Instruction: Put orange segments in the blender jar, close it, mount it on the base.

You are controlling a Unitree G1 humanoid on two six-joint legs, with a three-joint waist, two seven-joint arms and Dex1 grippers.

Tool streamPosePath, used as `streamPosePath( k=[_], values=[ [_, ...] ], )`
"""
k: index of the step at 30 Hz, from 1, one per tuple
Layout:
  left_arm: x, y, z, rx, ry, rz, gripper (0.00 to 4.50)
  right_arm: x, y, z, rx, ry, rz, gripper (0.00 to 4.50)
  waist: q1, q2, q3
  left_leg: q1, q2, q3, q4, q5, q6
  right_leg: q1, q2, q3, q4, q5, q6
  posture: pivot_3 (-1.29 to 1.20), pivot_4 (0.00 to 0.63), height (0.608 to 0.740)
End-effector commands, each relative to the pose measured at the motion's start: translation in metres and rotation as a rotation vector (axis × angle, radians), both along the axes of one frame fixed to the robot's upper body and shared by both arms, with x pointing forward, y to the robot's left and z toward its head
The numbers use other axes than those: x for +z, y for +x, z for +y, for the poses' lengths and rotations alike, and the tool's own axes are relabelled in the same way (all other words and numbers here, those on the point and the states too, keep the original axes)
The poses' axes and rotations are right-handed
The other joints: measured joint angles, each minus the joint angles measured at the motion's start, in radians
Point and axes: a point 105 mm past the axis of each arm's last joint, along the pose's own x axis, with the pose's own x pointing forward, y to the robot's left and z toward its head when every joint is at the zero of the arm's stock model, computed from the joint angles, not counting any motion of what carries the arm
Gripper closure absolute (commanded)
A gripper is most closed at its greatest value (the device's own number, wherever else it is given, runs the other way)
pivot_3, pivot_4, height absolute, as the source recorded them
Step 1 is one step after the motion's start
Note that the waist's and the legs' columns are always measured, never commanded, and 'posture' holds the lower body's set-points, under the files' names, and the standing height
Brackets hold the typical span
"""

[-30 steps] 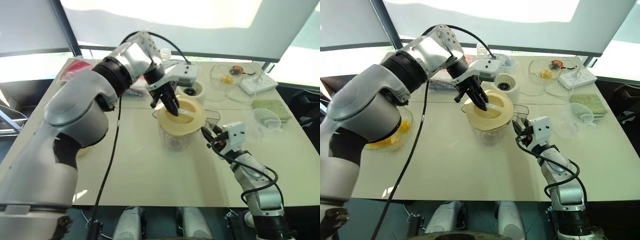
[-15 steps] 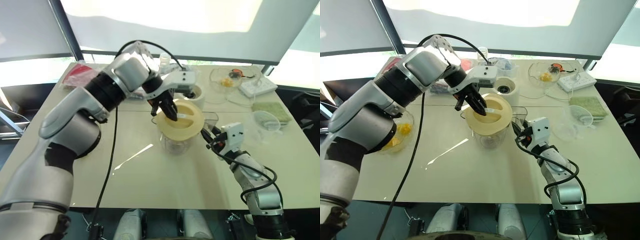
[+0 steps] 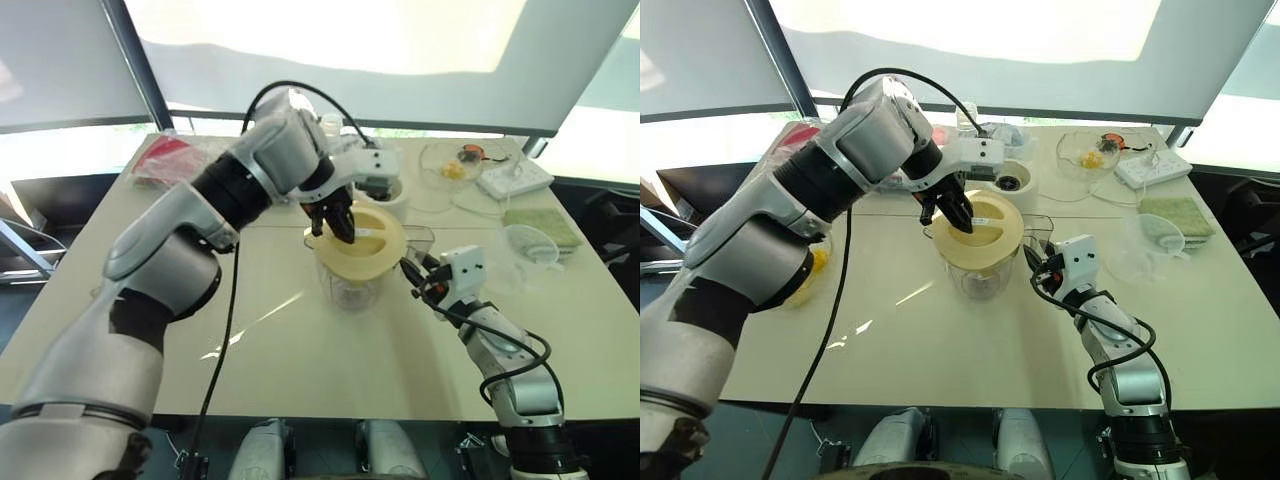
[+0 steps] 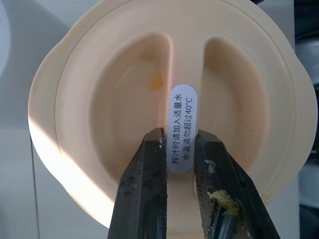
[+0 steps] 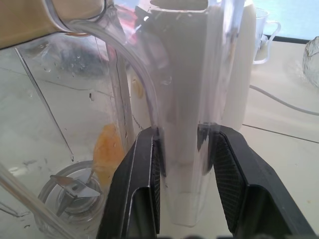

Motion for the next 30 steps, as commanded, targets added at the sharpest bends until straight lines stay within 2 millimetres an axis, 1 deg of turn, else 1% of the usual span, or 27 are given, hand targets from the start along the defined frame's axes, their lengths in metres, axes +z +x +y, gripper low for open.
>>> streamPosePath(
  k=[1, 4, 10, 12, 14, 20, 22, 23, 24, 25, 26, 27, 28, 30],
  values=[
    [-0.090, -0.004, 0.033, 0.291, 0.178, 0.255, 4.27, 0.038, 0.002, -0.009, -0.039, 0.017, -0.153, 3.52, 0.001, -0.001, -0.002, 0.000, 0.000, 0.000, 0.000, 0.000, 0.000, 0.000, 0.000, 0.000, 0.000, 0.000, 0.000, 0.00, 0.150, 0.740],
    [-0.094, -0.005, 0.031, 0.349, 0.168, 0.275, 4.27, 0.037, 0.002, -0.010, -0.041, 0.017, -0.152, 3.52, 0.002, 0.003, -0.004, 0.001, -0.002, -0.001, 0.000, 0.000, 0.000, 0.000, -0.002, 0.000, 0.000, -0.001, 0.001, 0.00, 0.150, 0.740],
    [-0.099, -0.009, 0.032, 0.407, 0.169, 0.297, 4.27, 0.037, 0.003, -0.009, -0.035, 0.014, -0.148, 3.52, 0.002, 0.005, -0.005, 0.003, -0.003, -0.006, 0.000, 0.000, 0.000, 0.002, -0.005, -0.002, -0.001, -0.002, 0.002, 0.00, 0.150, 0.740],
    [-0.099, -0.009, 0.033, 0.386, 0.162, 0.277, 4.27, 0.038, 0.004, -0.010, -0.032, 0.013, -0.148, 3.52, 0.002, 0.005, -0.006, 0.003, -0.004, -0.007, -0.002, 0.000, 0.000, 0.002, -0.006, -0.002, -0.002, -0.002, 0.003, 0.00, 0.150, 0.740],
    [-0.098, -0.006, 0.034, 0.329, 0.148, 0.233, 4.27, 0.038, 0.004, -0.009, -0.026, 0.010, -0.146, 3.52, 0.001, 0.006, -0.007, 0.004, -0.005, -0.007, -0.004, 0.000, 0.000, 0.002, -0.006, -0.002, -0.003, -0.002, 0.003, 0.00, 0.150, 0.740],
    [-0.089, 0.000, 0.034, 0.215, 0.103, 0.136, 4.27, 0.036, 0.005, -0.009, -0.016, 0.009, -0.140, 3.52, 0.004, 0.006, -0.007, 0.009, -0.005, -0.011, -0.008, 0.000, 0.000, 0.006, -0.010, -0.004, -0.003, -0.004, 0.000, 0.00, 0.150, 0.740],
    [-0.082, 0.002, 0.032, 0.174, 0.076, 0.112, 3.23, 0.036, 0.005, -0.009, -0.014, 0.009, -0.138, 3.52, 0.003, 0.007, -0.006, 0.009, -0.006, -0.011, -0.008, 0.000, 0.000, 0.006, -0.011, -0.004, -0.003, -0.004, 0.000, 0.00, 0.150, 0.740],
    [-0.074, 0.004, 0.028, 0.136, 0.045, 0.070, 2.75, 0.035, 0.005, -0.008, -0.012, 0.009, -0.137, 3.52, 0.002, 0.006, -0.005, 0.009, -0.006, -0.012, -0.008, 0.000, 0.000, 0.006, -0.011, -0.005, -0.003, -0.004, 0.000, 0.00, 0.150, 0.740],
    [-0.065, 0.007, 0.024, 0.102, 0.011, 0.031, 2.42, 0.035, 0.005, -0.009, -0.011, 0.009, -0.136, 3.52, 0.002, 0.006, -0.005, 0.008, -0.006, -0.012, -0.008, 0.000, 0.000, 0.005, -0.012, -0.005, -0.003, -0.004, 0.000, 0.00, 0.150, 0.740],
    [-0.056, 0.009, 0.020, 0.075, -0.018, -0.003, 1.83, 0.034, 0.004, -0.009, -0.010, 0.009, -0.134, 3.52, 0.002, 0.007, -0.005, 0.007, -0.006, -0.012, -0.008, 0.000, 0.000, 0.005, -0.012, -0.005, -0.003, -0.004, 0.000, 0.00, 0.150, 0.740],
    [-0.041, 0.012, 0.014, 0.039, -0.069, -0.051, 1.40, 0.034, 0.004, -0.009, -0.010, 0.008, -0.133, 3.52, 0.002, 0.006, -0.005, 0.007, -0.006, -0.013, -0.008, 0.000, 0.000, 0.005, -0.012, -0.005, -0.003, -0.004, 0.000, 0.00, 0.150, 0.740],
    [-0.026, 0.013, 0.007, 0.013, -0.122, -0.084, 1.40, 0.033, 0.003, -0.009, -0.010, 0.008, -0.131, 3.52, 0.001, 0.008, -0.003, 0.005, -0.006, -0.013, -0.008, 0.000, 0.000, 0.003, -0.012, -0.005, -0.003, -0.004, 0.000, 0.00, 0.150, 0.740],
    [-0.005, 0.011, -0.001, 0.001, -0.199, -0.092, 1.40, 0.032, 0.002, -0.010, -0.010, 0.008, -0.129, 3.52, 0.002, 0.009, 0.000, 0.000, -0.006, -0.013, -0.008, 0.000, -0.001, 0.000, -0.012, -0.006, -0.003, -0.004, -0.001, 0.00, 0.150, 0.740],
    [0.035, 0.000, -0.012, -0.047, -0.334, -0.076, 1.40, 0.031, 0.001, -0.010, -0.012, 0.009, -0.123, 3.52, 0.002, 0.004, 0.010, -0.006, -0.007, -0.012, -0.008, 0.001, -0.001, -0.004, -0.013, -0.006, 0.000, -0.003, -0.001, 0.00, 0.150, 0.740]
  ],
)
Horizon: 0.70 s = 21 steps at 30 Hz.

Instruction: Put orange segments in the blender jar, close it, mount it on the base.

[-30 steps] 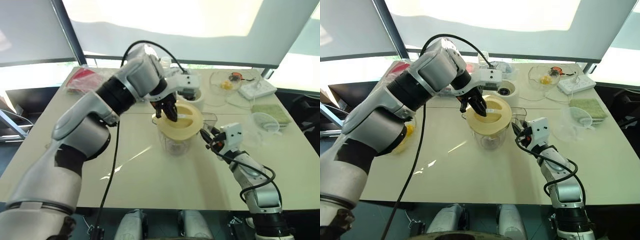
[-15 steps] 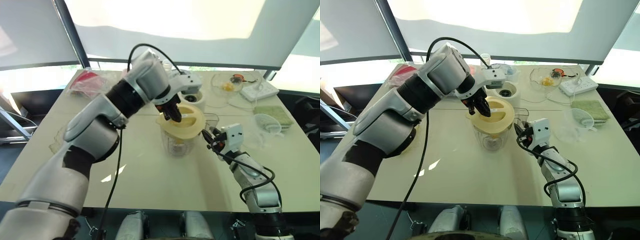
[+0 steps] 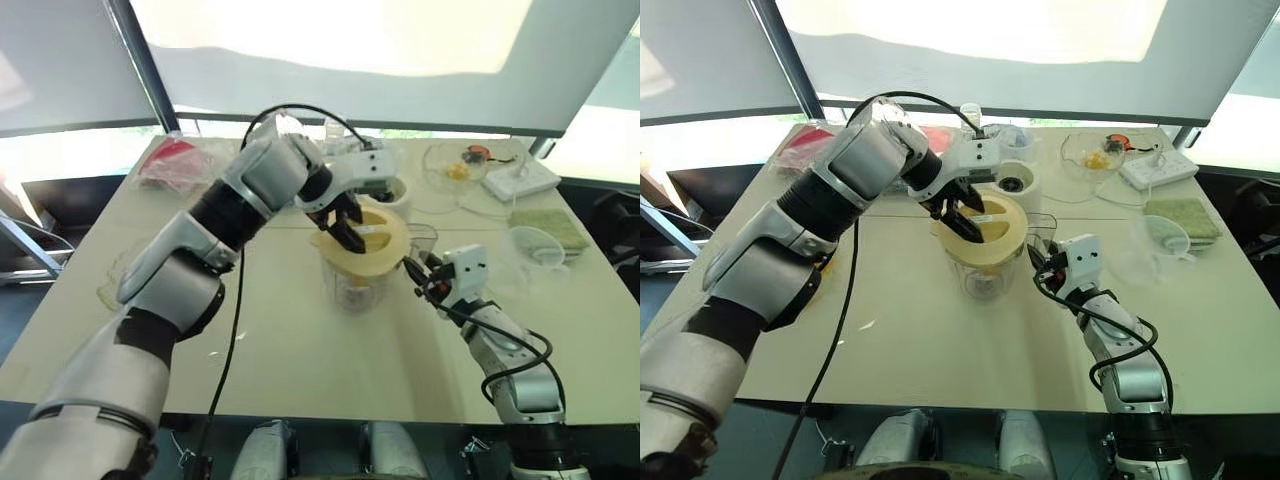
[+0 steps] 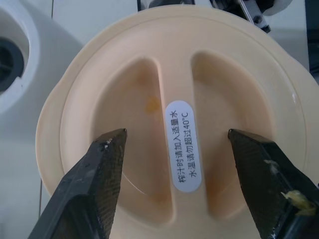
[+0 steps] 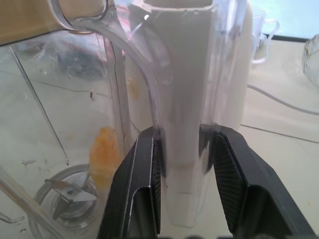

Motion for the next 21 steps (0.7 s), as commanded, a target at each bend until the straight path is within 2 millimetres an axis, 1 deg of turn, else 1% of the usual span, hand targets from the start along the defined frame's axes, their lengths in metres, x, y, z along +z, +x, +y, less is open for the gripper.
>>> streamPosePath(
  k=[1, 3, 5, 7, 9, 10, 11, 12, 13, 15, 16, 18, 19, 20, 21],
  values=[
    [0.046, -0.009, -0.005, -0.030, -0.153, 0.019, 1.40, 0.028, -0.002, -0.003, 0.000, 0.002, -0.115, 3.52, 0.000, -0.003, 0.006, -0.005, 0.000, 0.000, 0.000, 0.001, -0.001, -0.005, 0.001, 0.000, 0.001, 0.000, 0.000, 0.00, 0.150, 0.740],
    [0.078, -0.020, -0.004, -0.068, -0.244, 0.019, 1.40, 0.027, -0.003, -0.005, -0.002, 0.002, -0.108, 3.52, -0.002, -0.001, 0.013, -0.021, -0.001, 0.000, 0.001, 0.004, -0.006, -0.021, 0.006, 0.001, 0.004, 0.002, 0.001, 0.00, 0.150, 0.740],
    [0.099, -0.025, -0.001, -0.066, -0.301, 0.023, 1.40, 0.025, -0.005, -0.008, -0.004, 0.004, -0.101, 3.52, -0.003, -0.002, 0.018, -0.031, -0.001, 0.000, 0.001, 0.007, -0.011, -0.031, 0.007, 0.001, 0.005, 0.005, 0.006, 0.00, 0.150, 0.740],
    [0.123, -0.019, 0.009, -0.009, -0.377, -0.039, 1.40, 0.023, -0.006, -0.011, -0.006, 0.000, -0.089, 3.52, -0.002, -0.002, 0.019, -0.031, -0.002, -0.004, 0.000, 0.007, -0.011, -0.031, 0.009, 0.000, 0.003, 0.005, 0.008, 0.00, 0.150, 0.740],
    [0.139, -0.008, 0.022, 0.074, -0.441, -0.118, 1.40, 0.021, -0.007, -0.015, -0.012, -0.007, -0.079, 3.52, -0.002, -0.001, 0.020, -0.031, -0.002, -0.005, -0.001, 0.006, -0.010, -0.031, 0.010, 0.000, 0.001, 0.005, 0.009, 0.00, 0.150, 0.740],
    [0.142, -0.005, 0.024, 0.096, -0.457, -0.140, 1.40, 0.021, -0.007, -0.017, -0.015, -0.008, -0.076, 3.52, -0.002, -0.001, 0.020, -0.030, -0.002, -0.005, -0.001, 0.006, -0.009, -0.030, 0.010, 0.000, 0.001, 0.004, 0.009, 0.00, 0.150, 0.740],
    [0.149, 0.002, 0.030, 0.141, -0.527, -0.195, 1.40, 0.021, -0.007, -0.021, -0.019, -0.012, -0.073, 3.52, -0.001, -0.001, 0.021, -0.030, -0.002, -0.005, -0.001, 0.006, -0.009, -0.030, 0.010, 0.000, 0.002, 0.004, 0.009, 0.00, 0.150, 0.740],
    [0.154, 0.010, 0.037, 0.188, -0.591, -0.252, 1.40, 0.021, -0.007, -0.024, -0.025, -0.013, -0.071, 3.52, 0.002, -0.001, 0.022, -0.030, -0.002, -0.006, -0.001, 0.006, -0.009, -0.030, 0.010, 0.000, 0.002, 0.004, 0.009, 0.00, 0.150, 0.740],
    [0.154, 0.017, 0.048, 0.235, -0.640, -0.313, 1.40, 0.022, -0.007, -0.026, -0.032, -0.013, -0.072, 3.52, 0.003, -0.001, 0.022, -0.030, -0.002, -0.007, 0.000, 0.006, -0.009, -0.029, 0.010, 0.000, 0.002, 0.004, 0.009, 0.00, 0.150, 0.740],
    [0.136, 0.026, 0.068, 0.311, -0.668, -0.366, 1.40, 0.027, -0.006, -0.030, -0.056, -0.006, -0.083, 3.52, 0.000, -0.001, 0.022, -0.028, -0.002, -0.007, 0.001, 0.007, -0.010, -0.027, 0.009, 0.001, 0.003, 0.005, 0.008, 0.00, 0.150, 0.740],
    [0.129, 0.026, 0.072, 0.327, -0.670, -0.371, 1.40, 0.029, -0.007, -0.032, -0.063, -0.003, -0.087, 3.52, 0.000, -0.001, 0.022, -0.026, -0.003, -0.006, 0.001, 0.007, -0.011, -0.026, 0.009, 0.001, 0.004, 0.005, 0.008, 0.00, 0.150, 0.740],
    [0.101, 0.023, 0.079, 0.334, -0.635, -0.390, 1.40, 0.036, -0.007, -0.038, -0.084, 0.020, -0.101, 3.52, 0.003, -0.001, 0.023, -0.026, -0.003, -0.007, 0.001, 0.011, -0.017, -0.025, 0.009, 0.001, 0.006, 0.005, 0.008, 0.00, 0.150, 0.740],
    [0.075, 0.024, 0.088, 0.373, -0.583, -0.409, 1.40, 0.043, -0.007, -0.039, -0.101, 0.040, -0.110, 3.52, 0.005, -0.001, 0.023, -0.026, -0.003, -0.007, 0.001, 0.011, -0.018, -0.026, 0.009, 0.001, 0.006, 0.005, 0.008, 0.00, 0.150, 0.740],
    [0.049, 0.019, 0.094, 0.390, -0.566, -0.390, 1.40, 0.053, -0.007, -0.040, -0.114, 0.061, -0.116, 3.52, 0.003, -0.001, 0.023, -0.026, -0.003, -0.007, 0.001, 0.011, -0.018, -0.026, 0.009, 0.001, 0.006, 0.005, 0.008, 0.00, 0.150, 0.740],
    [0.030, 0.013, 0.098, 0.403, -0.560, -0.368, 1.40, 0.060, -0.008, -0.041, -0.120, 0.073, -0.120, 3.52, 0.002, 0.000, 0.023, -0.026, -0.003, -0.006, 0.001, 0.012, -0.019, -0.026, 0.008, 0.002, 0.006, 0.005, 0.008, 0.00, 0.150, 0.740]
  ],
)
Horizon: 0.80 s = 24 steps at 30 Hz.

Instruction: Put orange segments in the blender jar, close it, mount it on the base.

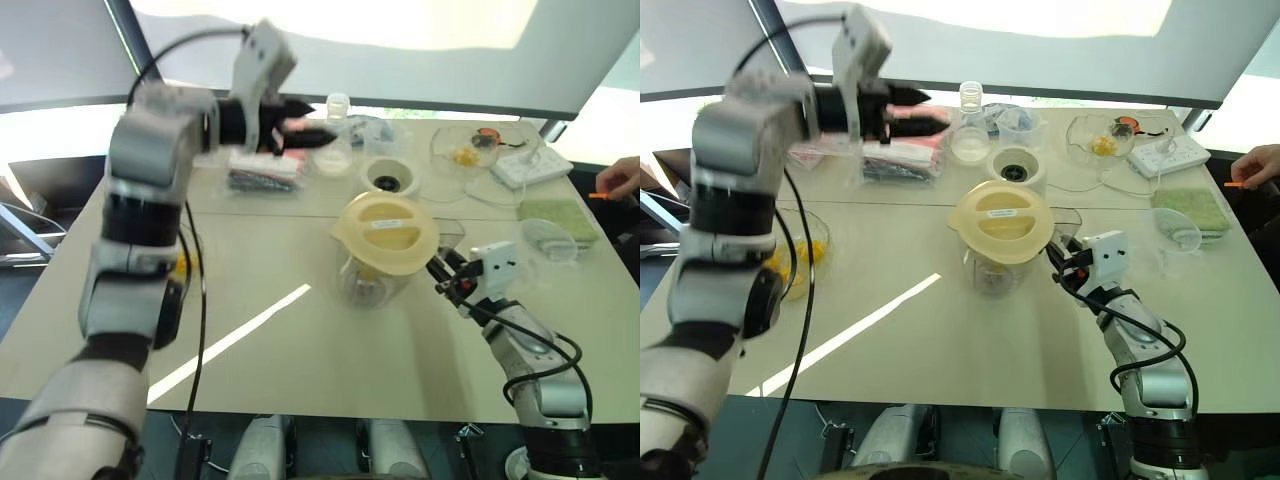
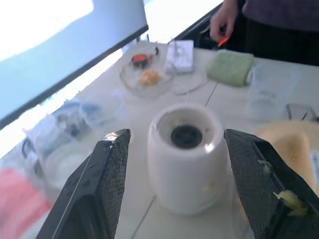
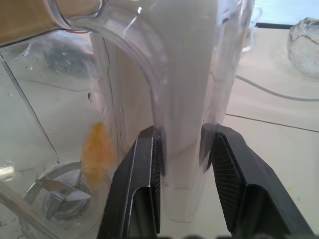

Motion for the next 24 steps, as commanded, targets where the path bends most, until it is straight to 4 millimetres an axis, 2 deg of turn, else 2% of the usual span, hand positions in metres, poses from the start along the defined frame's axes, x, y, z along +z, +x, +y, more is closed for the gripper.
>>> streamPosePath(
  k=[1, 3, 6, 8, 13, 16, 18, 22, 24],
  values=[
    [-0.035, -0.021, 0.005, 0.006, 0.025, -0.036, 1.40, 0.049, -0.003, -0.015, -0.070, 0.030, -0.113, 3.52, -0.001, 0.000, 0.000, 0.000, 0.000, 0.000, 0.000, 0.000, 0.000, 0.000, -0.001, 0.000, 0.000, 0.000, 0.000, 0.00, 0.150, 0.740],
    [-0.051, -0.030, 0.013, 0.030, -0.057, -0.016, 1.40, 0.074, -0.008, -0.019, -0.073, 0.044, -0.150, 3.52, 0.002, -0.001, 0.004, -0.002, 0.000, 0.000, 0.000, 0.001, -0.002, -0.001, -0.001, 0.000, 0.000, 0.000, 0.000, 0.00, 0.150, 0.740],
    [-0.065, -0.043, 0.020, 0.064, -0.170, 0.010, 1.40, 0.109, -0.018, -0.021, -0.039, 0.048, -0.186, 3.52, 0.013, -0.002, 0.008, -0.004, 0.000, 0.000, 0.001, 0.002, -0.004, -0.003, -0.001, -0.001, 0.000, 0.003, -0.002, 0.00, 0.150, 0.740],
    [-0.076, -0.053, 0.022, 0.064, -0.179, 0.030, 1.40, 0.129, -0.023, -0.024, -0.025, 0.019, -0.191, 3.52, 0.016, -0.002, 0.008, -0.003, 0.000, 0.000, 0.001, 0.002, -0.004, -0.003, -0.001, -0.001, 0.000, 0.003, -0.002, 0.00, 0.150, 0.740],
    [-0.091, -0.071, 0.014, 0.044, -0.208, 0.077, 1.40, 0.181, -0.021, -0.041, -0.050, -0.028, -0.216, 3.52, 0.019, -0.002, 0.008, 0.001, 0.000, -0.001, 0.001, 0.002, -0.004, 0.002, 0.000, -0.001, 0.000, 0.002, -0.006, 0.00, 0.150, 0.740],
    [-0.099, -0.080, 0.006, 0.022, -0.176, 0.071, 1.40, 0.219, -0.004, -0.044, -0.059, 0.010, -0.284, 3.52, 0.022, -0.004, 0.008, 0.002, 0.000, -0.003, 0.001, 0.003, -0.004, 0.005, 0.001, -0.002, -0.002, 0.002, -0.008, 0.00, 0.150, 0.740],
    [-0.101, -0.081, 0.005, 0.029, -0.167, 0.064, 1.40, 0.234, 0.009, -0.041, -0.059, 0.035, -0.314, 3.52, -0.001, 0.002, 0.012, 0.006, 0.000, 0.001, 0.001, 0.003, -0.004, 0.007, 0.001, 0.000, -0.003, 0.002, -0.008, 0.00, 0.150, 0.740],
    [-0.107, -0.080, 0.006, 0.060, -0.134, 0.038, 1.40, 0.248, 0.055, -0.040, -0.102, 0.075, -0.317, 3.52, -0.013, 0.001, 0.012, 0.010, 0.001, 0.003, 0.000, 0.003, -0.003, 0.008, 0.002, 0.002, -0.003, 0.003, -0.008, 0.00, 0.150, 0.740],
    [-0.109, -0.080, 0.006, 0.073, -0.135, 0.036, 1.40, 0.249, 0.071, -0.041, -0.117, 0.083, -0.313, 3.52, -0.010, 0.000, 0.012, 0.011, 0.001, 0.003, -0.001, 0.003, -0.003, 0.009, 0.005, 0.002, -0.003, 0.004, -0.009, 0.00, 0.150, 0.740]
  ],
)
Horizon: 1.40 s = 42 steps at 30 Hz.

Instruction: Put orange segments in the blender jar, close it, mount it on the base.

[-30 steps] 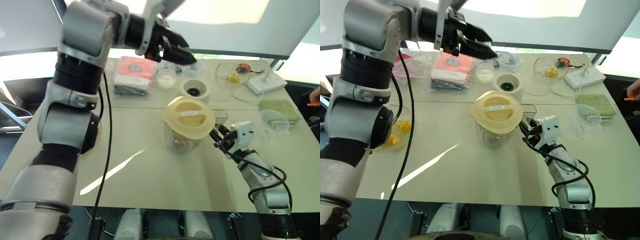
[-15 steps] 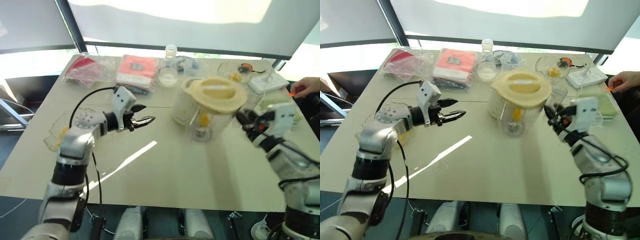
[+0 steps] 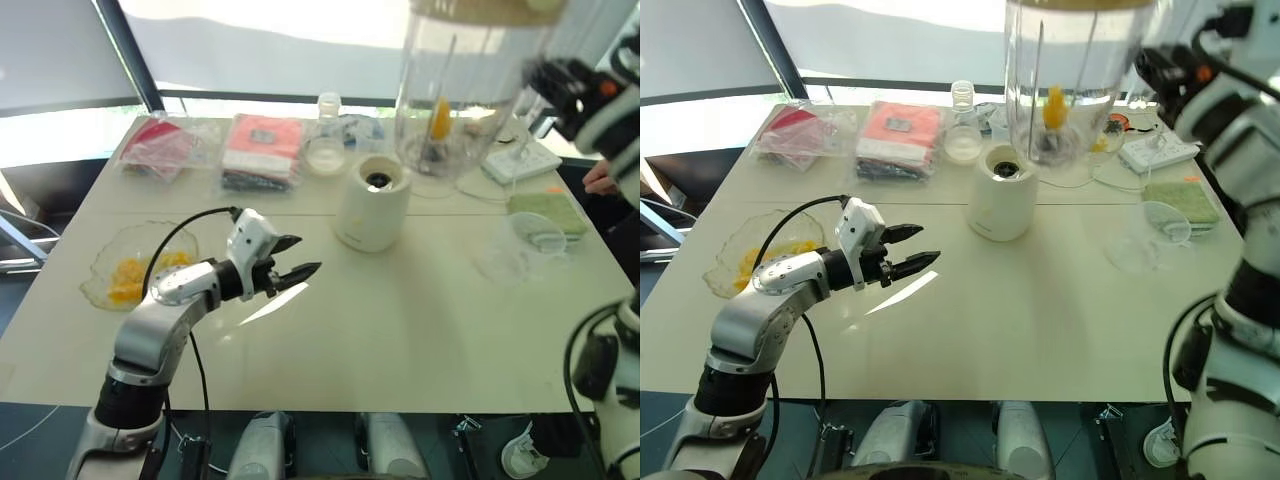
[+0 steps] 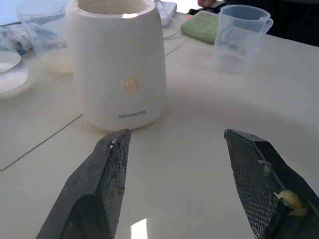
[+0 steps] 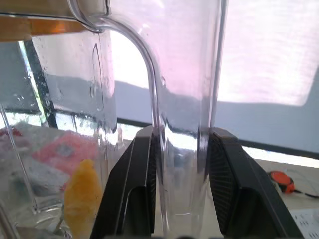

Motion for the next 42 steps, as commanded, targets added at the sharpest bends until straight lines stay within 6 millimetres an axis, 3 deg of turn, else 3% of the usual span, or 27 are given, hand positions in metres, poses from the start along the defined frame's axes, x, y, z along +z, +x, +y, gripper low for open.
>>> streamPosePath(
  k=[1, 7, 14, 20, 28, 42],
  values=[
    [0.006, -0.002, 0.000, 0.020, 0.006, -0.054, 1.40, 0.008, 0.023, -0.006, -0.043, 0.002, -0.034, 3.52, 0.004, 0.000, 0.000, 0.000, 0.001, 0.000, 0.000, 0.000, 0.000, 0.000, 0.001, 0.000, 0.000, 0.000, 0.000, 0.00, 0.150, 0.740],
    [0.003, 0.000, 0.010, 0.092, 0.008, -0.057, 1.40, -0.003, 0.045, -0.003, -0.022, -0.009, -0.002, 3.52, 0.007, 0.000, 0.000, -0.005, 0.003, 0.000, -0.001, 0.000, 0.000, -0.003, 0.000, -0.001, -0.001, 0.002, 0.004, 0.00, 0.150, 0.740],
    [-0.002, -0.001, 0.014, 0.121, 0.012, -0.050, 1.40, -0.013, 0.053, 0.004, -0.002, 0.011, -0.008, 3.52, 0.006, 0.000, 0.000, -0.014, 0.003, 0.000, -0.001, 0.000, 0.000, -0.013, 0.000, -0.002, -0.001, 0.004, 0.007, 0.00, 0.150, 0.740],
    [-0.004, 0.000, 0.014, 0.125, 0.025, -0.050, 1.40, -0.013, 0.051, 0.019, 0.032, 0.026, -0.036, 3.52, 0.006, 0.001, 0.000, -0.014, 0.003, 0.000, 0.000, 0.001, -0.001, -0.013, 0.000, -0.002, -0.001, 0.005, 0.006, 0.00, 0.150, 0.740],
    [-0.004, 0.002, 0.015, 0.128, 0.033, -0.052, 1.40, -0.029, 0.048, 0.028, -0.005, -0.023, -0.080, 3.52, 0.006, 0.001, 0.000, -0.014, 0.003, 0.000, 0.000, 0.001, -0.002, -0.013, 0.000, -0.002, 0.000, 0.005, 0.006, 0.00, 0.150, 0.740],
    [-0.004, 0.009, 0.009, 0.104, 0.052, -0.071, 1.40, -0.058, 0.047, 0.017, -0.110, 0.044, -0.061, 3.52, 0.007, 0.001, 0.000, -0.014, 0.003, -0.001, 0.000, 0.002, -0.003, -0.012, 0.000, -0.002, 0.001, 0.005, 0.006, 0.00, 0.150, 0.740]
  ],
)
